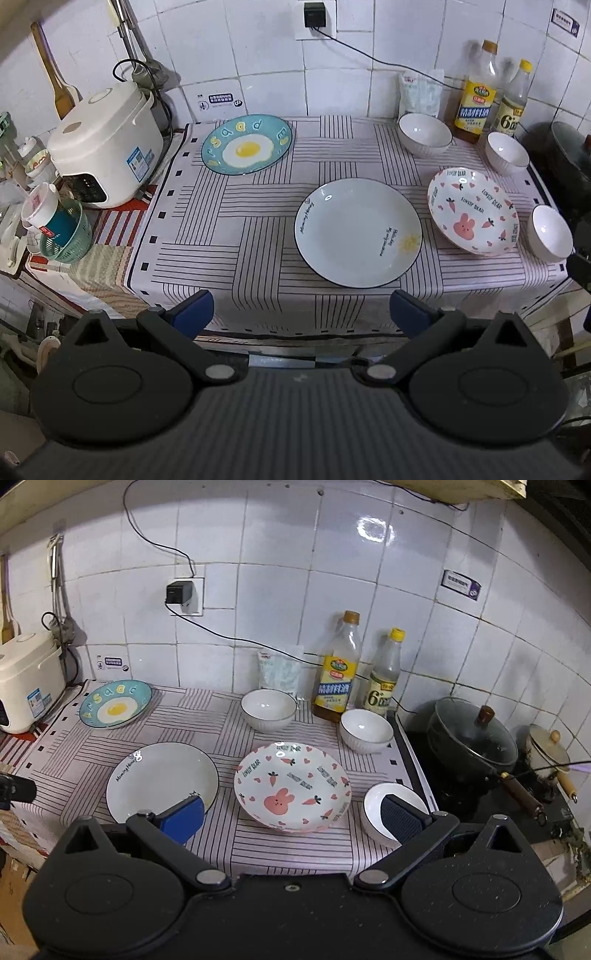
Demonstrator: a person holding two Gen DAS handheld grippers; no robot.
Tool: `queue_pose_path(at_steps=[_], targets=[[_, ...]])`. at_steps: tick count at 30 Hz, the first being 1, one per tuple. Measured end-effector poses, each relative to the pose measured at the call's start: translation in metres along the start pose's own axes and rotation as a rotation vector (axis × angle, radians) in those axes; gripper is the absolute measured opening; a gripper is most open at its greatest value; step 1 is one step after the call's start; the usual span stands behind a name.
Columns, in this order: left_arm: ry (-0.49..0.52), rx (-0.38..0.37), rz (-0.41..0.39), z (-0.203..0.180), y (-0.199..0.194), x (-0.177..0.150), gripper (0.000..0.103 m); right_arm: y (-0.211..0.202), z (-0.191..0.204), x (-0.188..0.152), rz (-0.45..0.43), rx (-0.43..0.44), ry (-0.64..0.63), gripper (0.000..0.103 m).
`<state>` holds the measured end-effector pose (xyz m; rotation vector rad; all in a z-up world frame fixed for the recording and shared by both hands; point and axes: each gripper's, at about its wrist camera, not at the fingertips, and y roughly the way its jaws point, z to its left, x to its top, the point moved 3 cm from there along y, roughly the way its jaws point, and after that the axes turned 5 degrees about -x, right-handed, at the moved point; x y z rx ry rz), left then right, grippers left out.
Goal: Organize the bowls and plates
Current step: 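Reach both grippers to the white plate rim and close on it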
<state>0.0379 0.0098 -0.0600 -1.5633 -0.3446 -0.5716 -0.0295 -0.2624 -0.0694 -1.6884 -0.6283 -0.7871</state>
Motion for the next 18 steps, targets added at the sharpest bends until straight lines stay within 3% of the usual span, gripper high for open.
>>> queue_pose_path(at_steps=[4,7,10,12,14,16,18], targets=[[0.012,-0.016,0.002,-0.003,0.002,0.002,0.103,0.001,0.006,0.002,-0.011,0.031,-0.001,0.102],[0.042,-0.068,-0.059,-0.005,-0.002,0.007,0.103,-0.002,0.012,0.005,-0.065,0.080,0.008,0.103],[0.067,-0.077,-0.111,-0.007,-0.003,0.015,0.103,0.005,0.019,0.005,-0.139,0.138,0.001,0.103],[0.073,-0.083,-0.137,-0.006,-0.002,0.023,0.102,0.018,0.025,0.006,-0.143,0.187,0.013,0.101],[0.084,-0.091,-0.151,-0.003,0.003,0.030,0.101,0.037,0.032,0.005,-0.101,0.239,0.029,0.098],[0.086,-0.110,-0.163,0.003,0.013,0.038,0.100,0.064,0.041,0.000,-0.029,0.310,0.050,0.088],[0.060,-0.145,-0.138,0.012,0.033,0.046,0.097,0.090,0.047,-0.007,0.049,0.371,0.086,0.082]])
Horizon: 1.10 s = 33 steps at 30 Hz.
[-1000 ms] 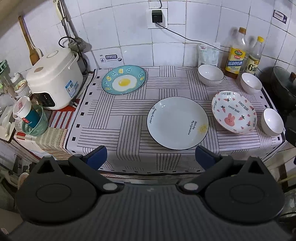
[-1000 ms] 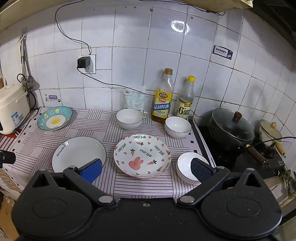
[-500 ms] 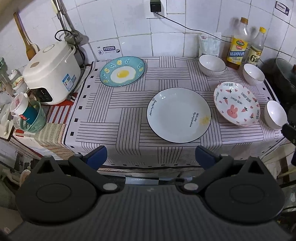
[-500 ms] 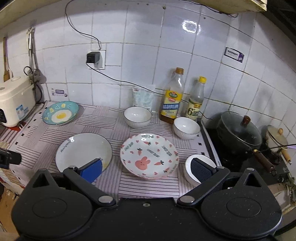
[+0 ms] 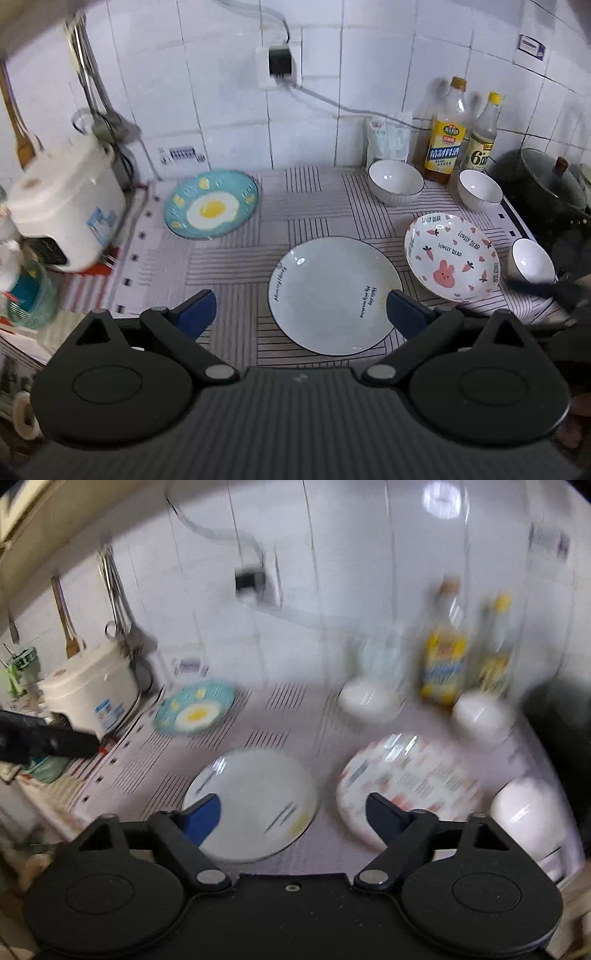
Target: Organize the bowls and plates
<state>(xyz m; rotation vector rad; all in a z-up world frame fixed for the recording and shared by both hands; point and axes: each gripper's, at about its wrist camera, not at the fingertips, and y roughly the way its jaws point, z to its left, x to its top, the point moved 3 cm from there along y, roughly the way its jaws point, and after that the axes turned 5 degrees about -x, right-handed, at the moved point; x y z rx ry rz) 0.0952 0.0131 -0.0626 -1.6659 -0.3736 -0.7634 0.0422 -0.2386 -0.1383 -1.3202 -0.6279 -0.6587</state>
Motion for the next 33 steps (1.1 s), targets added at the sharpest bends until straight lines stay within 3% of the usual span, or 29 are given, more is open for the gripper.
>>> queue_pose_path(at_steps=[4,10,14,17,19,20,22,24,30,33], targets=[[-0.035,-0.016,0.075,0.021,0.051,-0.005,0.085,0.053,-0.004,-0.022,0.098,0.101,0.109,0.079],[-0.055,-0.069,0.150,0.053,0.137,-0.022,0.077,0.120,-0.017,-0.051,0.206,0.118,0.265,0.059],[-0.070,-0.116,0.204,0.070,0.175,-0.029,0.071,0.138,-0.007,-0.055,0.224,0.116,0.260,0.053],[-0.057,-0.148,0.249,0.073,0.196,-0.033,0.061,0.147,-0.006,-0.057,0.232,0.113,0.306,0.040],[-0.032,-0.156,0.277,0.073,0.205,-0.036,0.051,0.153,-0.011,-0.059,0.226,0.080,0.340,0.022],[-0.017,-0.156,0.285,0.073,0.210,-0.037,0.048,0.154,-0.013,-0.060,0.225,0.063,0.352,0.019],[0.005,-0.155,0.293,0.074,0.217,-0.037,0.034,0.154,-0.015,-0.063,0.214,0.049,0.384,0.018],[0.013,-0.167,0.305,0.078,0.224,-0.037,0.027,0.155,-0.014,-0.064,0.203,0.030,0.380,0.018],[-0.072,-0.291,0.342,0.086,0.237,-0.041,0.022,0.168,-0.016,-0.067,0.176,0.013,0.453,0.018],[-0.031,-0.274,0.336,0.081,0.235,-0.042,0.022,0.169,-0.013,-0.064,0.171,-0.006,0.443,0.019]])
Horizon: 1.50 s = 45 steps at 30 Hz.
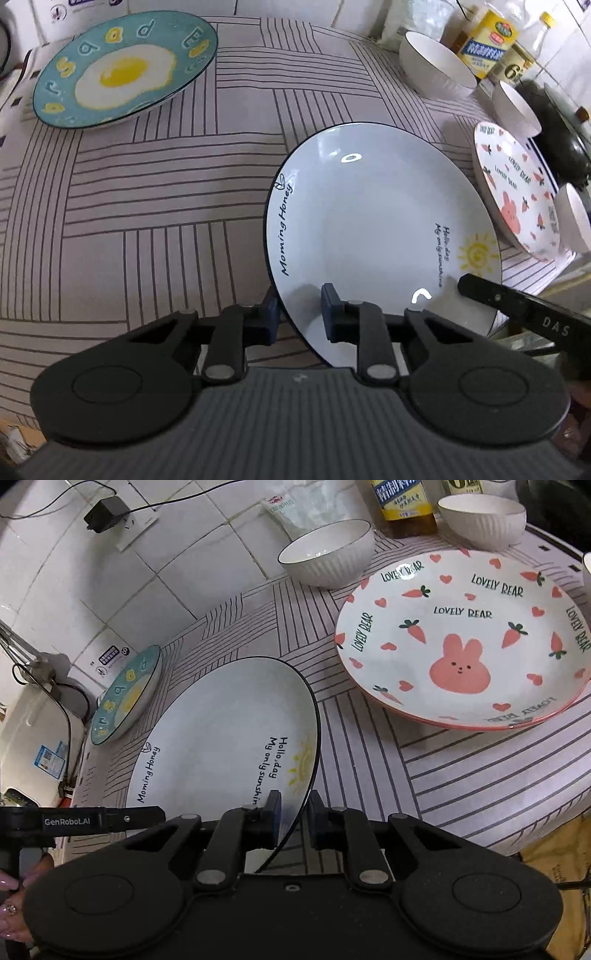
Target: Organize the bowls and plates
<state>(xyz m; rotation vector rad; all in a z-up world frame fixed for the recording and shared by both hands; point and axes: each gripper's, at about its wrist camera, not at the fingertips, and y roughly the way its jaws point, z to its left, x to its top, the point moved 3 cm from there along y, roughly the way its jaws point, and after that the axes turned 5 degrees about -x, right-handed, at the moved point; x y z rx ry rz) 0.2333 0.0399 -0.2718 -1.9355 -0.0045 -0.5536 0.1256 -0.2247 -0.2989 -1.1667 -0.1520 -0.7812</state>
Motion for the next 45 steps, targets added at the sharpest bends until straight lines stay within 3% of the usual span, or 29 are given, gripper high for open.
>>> queue_pose_path(at_steps=[9,15,22,35,40,45], targets=[[0.082,0.021,-0.026,0.002,-0.028,0.021,0.023,-0.013,0.026,0.012,-0.023,0.015,-0.099,0.020],[0.020,0.025,-0.068,0.017,-0.033,0.059,0.024,0.002,0.052,0.057,-0.040,0.044,-0.216,0.021],[0.064,0.056,-0.067,0.016,-0.022,0.096,0.024,0.024,0.053,0.087,-0.062,0.065,-0.232,0.022],[0.041,0.076,0.040,0.022,0.035,0.117,0.027,0.076,0.034,0.095,-0.024,0.009,-0.240,0.025],[0.005,0.079,0.041,0.026,0.039,0.114,0.027,0.079,0.039,0.094,-0.004,-0.029,-0.275,0.029],[0.049,0.132,0.046,0.016,0.030,0.117,0.031,0.071,0.054,0.091,0.017,-0.111,-0.365,0.033]])
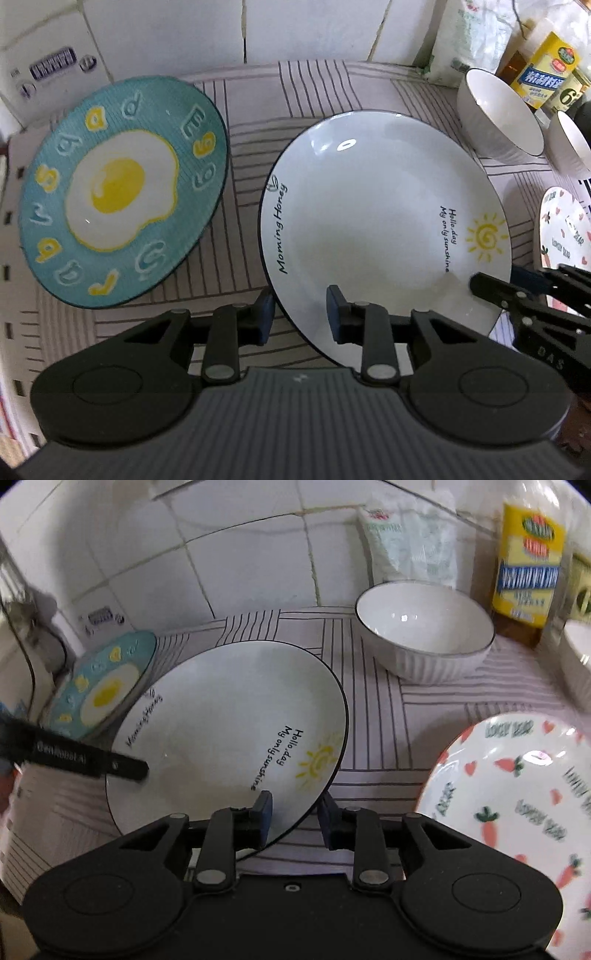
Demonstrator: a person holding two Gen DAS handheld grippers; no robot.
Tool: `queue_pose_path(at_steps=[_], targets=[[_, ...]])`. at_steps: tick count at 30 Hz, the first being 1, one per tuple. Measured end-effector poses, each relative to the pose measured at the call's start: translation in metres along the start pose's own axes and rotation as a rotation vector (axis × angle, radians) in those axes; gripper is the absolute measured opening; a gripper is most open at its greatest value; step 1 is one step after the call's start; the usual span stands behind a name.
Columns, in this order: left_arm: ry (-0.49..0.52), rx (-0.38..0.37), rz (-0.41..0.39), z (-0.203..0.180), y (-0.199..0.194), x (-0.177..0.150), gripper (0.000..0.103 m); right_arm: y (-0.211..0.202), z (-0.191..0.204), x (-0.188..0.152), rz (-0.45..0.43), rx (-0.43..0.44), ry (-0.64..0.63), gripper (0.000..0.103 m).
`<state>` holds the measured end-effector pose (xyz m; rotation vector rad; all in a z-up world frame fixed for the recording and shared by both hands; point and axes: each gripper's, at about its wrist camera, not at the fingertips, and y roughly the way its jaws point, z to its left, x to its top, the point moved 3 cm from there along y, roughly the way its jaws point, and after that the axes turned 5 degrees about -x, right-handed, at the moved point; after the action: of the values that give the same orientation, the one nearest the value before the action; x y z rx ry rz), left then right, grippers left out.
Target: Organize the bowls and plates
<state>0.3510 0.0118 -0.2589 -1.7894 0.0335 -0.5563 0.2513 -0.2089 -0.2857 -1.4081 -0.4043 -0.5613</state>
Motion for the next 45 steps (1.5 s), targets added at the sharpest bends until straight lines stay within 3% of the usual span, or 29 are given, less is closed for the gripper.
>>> queue_pose_path(at_steps=[6,11,16,24,29,34,39,45], targets=[[0.047,0.027,-0.033,-0.013,-0.037,-0.003,0.039,-0.059,-0.007,-0.013,-0.072,0.030,0.006,0.042],[0.114,0.023,-0.065,-0.041,-0.073,-0.010,0.042,-0.118,-0.026,-0.025,-0.159,0.023,0.039,0.053],[0.158,0.001,-0.119,-0.080,-0.102,-0.013,0.051,-0.170,-0.050,-0.036,-0.254,0.014,0.027,0.067],[0.207,-0.039,-0.149,-0.150,-0.116,-0.019,0.054,-0.226,-0.102,-0.054,-0.342,0.008,0.025,0.070],[0.206,-0.054,-0.106,-0.189,-0.105,-0.027,0.059,-0.230,-0.136,-0.070,-0.321,0.011,0.048,0.070],[0.203,-0.075,-0.072,-0.219,-0.085,-0.036,0.064,-0.202,-0.163,-0.099,-0.261,0.013,0.094,0.070],[0.154,-0.088,-0.042,-0.227,-0.052,-0.039,0.070,-0.180,-0.174,-0.118,-0.311,0.000,0.144,0.070],[0.088,-0.054,-0.042,-0.225,-0.006,-0.042,0.070,-0.133,-0.184,-0.121,-0.265,-0.029,0.210,0.070]])
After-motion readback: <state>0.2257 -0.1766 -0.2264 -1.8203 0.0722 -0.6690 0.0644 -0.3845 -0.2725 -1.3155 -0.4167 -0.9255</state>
